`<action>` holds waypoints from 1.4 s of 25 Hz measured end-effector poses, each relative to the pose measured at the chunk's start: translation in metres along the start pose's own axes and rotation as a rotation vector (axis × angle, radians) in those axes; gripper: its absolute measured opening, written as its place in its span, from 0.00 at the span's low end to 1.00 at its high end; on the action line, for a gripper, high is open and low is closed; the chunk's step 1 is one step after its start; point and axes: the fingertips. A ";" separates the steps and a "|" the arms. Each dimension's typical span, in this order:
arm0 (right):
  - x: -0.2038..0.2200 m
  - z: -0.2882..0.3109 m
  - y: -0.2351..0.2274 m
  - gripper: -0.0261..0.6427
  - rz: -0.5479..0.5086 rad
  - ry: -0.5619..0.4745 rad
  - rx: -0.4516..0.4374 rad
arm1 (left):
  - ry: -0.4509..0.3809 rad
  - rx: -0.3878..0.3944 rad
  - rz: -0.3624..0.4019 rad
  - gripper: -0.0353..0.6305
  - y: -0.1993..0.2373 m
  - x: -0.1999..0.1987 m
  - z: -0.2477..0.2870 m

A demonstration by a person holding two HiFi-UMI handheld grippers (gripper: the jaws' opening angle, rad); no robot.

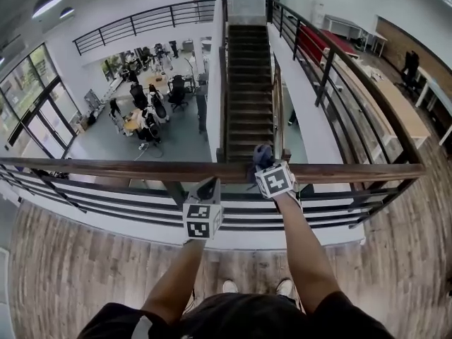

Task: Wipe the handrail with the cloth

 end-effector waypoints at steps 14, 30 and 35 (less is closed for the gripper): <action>0.086 -0.065 -0.117 0.19 0.021 -0.032 0.039 | 0.007 0.051 0.082 0.05 -0.160 -0.006 0.045; 0.191 -0.124 -0.270 0.19 0.045 -0.012 0.077 | 0.040 0.069 0.091 0.05 -0.332 0.006 0.124; 0.213 -0.139 -0.305 0.19 0.051 -0.011 0.089 | 0.070 0.086 0.045 0.05 -0.370 0.007 0.139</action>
Point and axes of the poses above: the fingertips, and each gripper's own axes: z forward along the fingers, y to its left, x out of its underside, and after that the axes turned 7 degrees about -z, right-handed
